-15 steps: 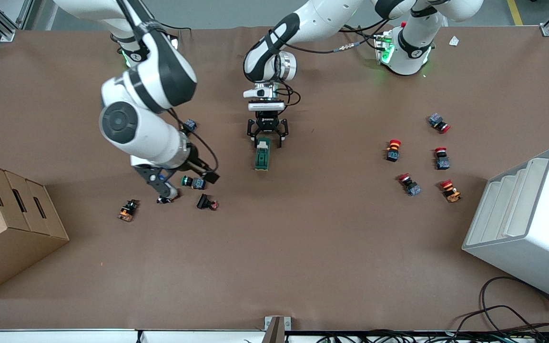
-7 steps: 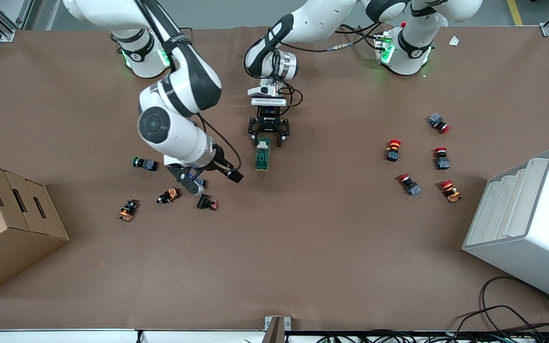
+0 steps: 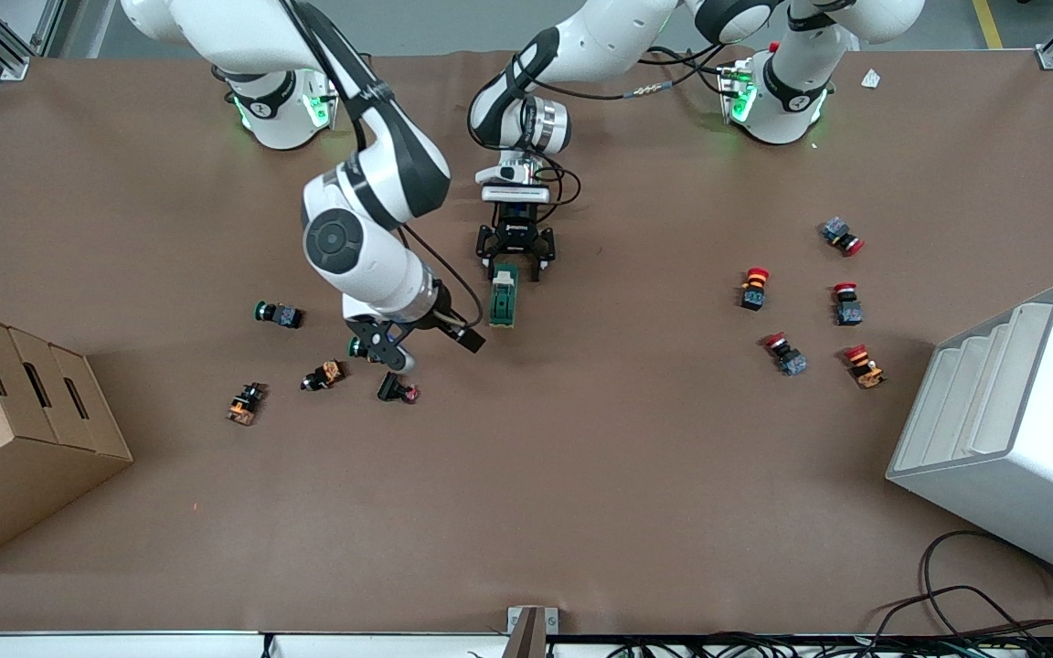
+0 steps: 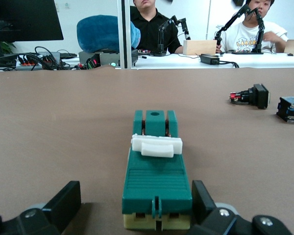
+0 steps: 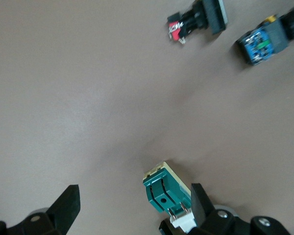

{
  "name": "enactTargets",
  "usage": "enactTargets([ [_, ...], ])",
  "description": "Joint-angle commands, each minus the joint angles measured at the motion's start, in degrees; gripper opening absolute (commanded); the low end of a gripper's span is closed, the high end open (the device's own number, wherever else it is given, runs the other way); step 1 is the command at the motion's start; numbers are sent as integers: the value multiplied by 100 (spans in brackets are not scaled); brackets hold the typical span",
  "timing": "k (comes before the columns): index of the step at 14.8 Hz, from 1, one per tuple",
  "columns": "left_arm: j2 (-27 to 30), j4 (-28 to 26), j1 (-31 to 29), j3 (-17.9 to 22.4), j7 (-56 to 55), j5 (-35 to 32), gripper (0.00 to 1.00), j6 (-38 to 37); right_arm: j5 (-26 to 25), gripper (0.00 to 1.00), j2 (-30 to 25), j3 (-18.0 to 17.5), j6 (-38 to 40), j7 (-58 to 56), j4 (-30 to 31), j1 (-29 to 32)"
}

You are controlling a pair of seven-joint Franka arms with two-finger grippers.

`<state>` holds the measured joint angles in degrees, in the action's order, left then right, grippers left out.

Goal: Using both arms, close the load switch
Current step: 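Reach the right gripper to the white switch handle, then lift the white handle upright with the right gripper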

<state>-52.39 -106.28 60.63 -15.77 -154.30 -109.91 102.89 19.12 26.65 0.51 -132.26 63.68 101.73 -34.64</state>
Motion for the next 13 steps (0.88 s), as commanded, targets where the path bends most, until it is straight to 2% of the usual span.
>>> enactTargets([
  [1, -614, 213, 45, 4, -47, -145, 99, 513, 135, 100, 253, 54, -300, 4, 101, -209],
  [6, -728, 371, 45, 13, -30, -163, 99, 513, 144, 100, 253, 45, -1309, 4, 812, -569],
  [8, -746, 415, 45, 56, -30, -189, 99, 513, 144, 100, 245, 37, -1390, 12, 988, -710],
  [13, -746, 424, 45, 74, -30, -189, 99, 513, 601, 100, 174, 36, -1935, 12, 1402, -1132],
])
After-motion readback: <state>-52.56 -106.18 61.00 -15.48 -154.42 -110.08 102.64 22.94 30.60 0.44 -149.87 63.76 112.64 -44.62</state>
